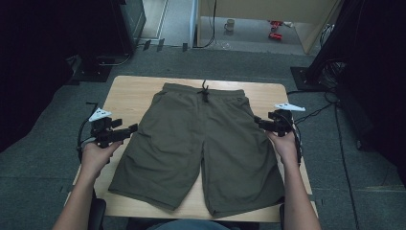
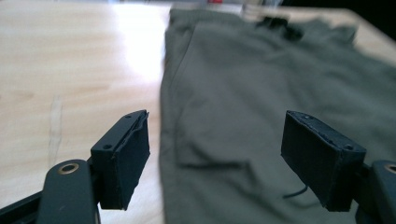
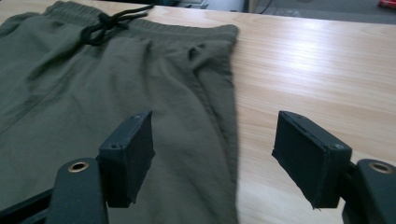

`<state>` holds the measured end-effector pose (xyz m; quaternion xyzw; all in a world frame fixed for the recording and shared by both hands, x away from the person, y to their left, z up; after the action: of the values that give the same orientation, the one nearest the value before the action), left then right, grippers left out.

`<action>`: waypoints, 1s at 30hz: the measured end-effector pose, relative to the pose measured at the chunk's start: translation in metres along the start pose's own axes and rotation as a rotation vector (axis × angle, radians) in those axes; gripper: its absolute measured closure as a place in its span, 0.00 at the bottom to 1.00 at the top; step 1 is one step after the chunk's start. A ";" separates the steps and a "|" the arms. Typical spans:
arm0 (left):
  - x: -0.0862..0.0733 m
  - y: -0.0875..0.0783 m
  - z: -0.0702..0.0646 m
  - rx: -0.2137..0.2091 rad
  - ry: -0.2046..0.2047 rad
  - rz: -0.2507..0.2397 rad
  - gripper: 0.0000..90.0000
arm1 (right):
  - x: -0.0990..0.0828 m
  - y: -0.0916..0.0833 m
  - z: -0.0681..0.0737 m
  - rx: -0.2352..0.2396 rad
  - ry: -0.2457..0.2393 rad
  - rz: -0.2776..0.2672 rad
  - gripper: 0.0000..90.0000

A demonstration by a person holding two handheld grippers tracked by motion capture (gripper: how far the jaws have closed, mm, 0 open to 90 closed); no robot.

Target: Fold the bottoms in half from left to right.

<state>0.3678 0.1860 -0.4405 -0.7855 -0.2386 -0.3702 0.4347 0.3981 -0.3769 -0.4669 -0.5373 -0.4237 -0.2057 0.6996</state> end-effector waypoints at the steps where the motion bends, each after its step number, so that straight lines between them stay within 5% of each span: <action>1: 0.001 0.000 -0.002 -0.015 -0.004 -0.015 0.27 | 0.002 0.002 0.004 0.006 -0.008 0.002 0.31; 7: 0.001 0.006 -0.008 -0.009 -0.013 0.028 0.29 | 0.015 0.017 0.027 0.066 -0.041 0.004 0.32; 11: 0.008 0.007 -0.016 -0.058 -0.047 0.004 0.34 | 0.023 0.025 0.044 0.097 -0.065 0.003 0.33; 14: 0.014 0.013 -0.033 -0.067 0.009 -0.011 0.35 | 0.030 0.030 0.056 0.129 -0.071 0.006 0.34; 18: 0.014 0.025 -0.058 -0.099 0.071 0.038 0.34 | 0.038 0.040 0.073 0.162 -0.091 0.009 0.35; 21: 0.010 0.028 -0.066 -0.085 0.103 0.070 0.34 | 0.044 0.047 0.083 0.181 -0.102 0.011 0.35; 25: 0.013 0.027 -0.067 -0.114 0.046 0.055 0.34 | 0.053 0.058 0.096 0.189 -0.110 0.036 0.34; 30: 0.009 0.031 -0.070 -0.119 0.092 0.078 0.33 | 0.068 0.067 0.116 0.178 -0.147 0.032 0.34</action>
<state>0.3685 0.1111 -0.4248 -0.8007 -0.1653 -0.4023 0.4120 0.4426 -0.2358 -0.4429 -0.4936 -0.4815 -0.1162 0.7149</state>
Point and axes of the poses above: each handheld gripper's, and its own axes: y roughly forward along the jaws, x roughly out of its top, z roughly to its left, the point moved 1 cm from there along y, roughly forward along the jaws, and after that the axes turned 7 degrees about -y, right-handed, at the moved point
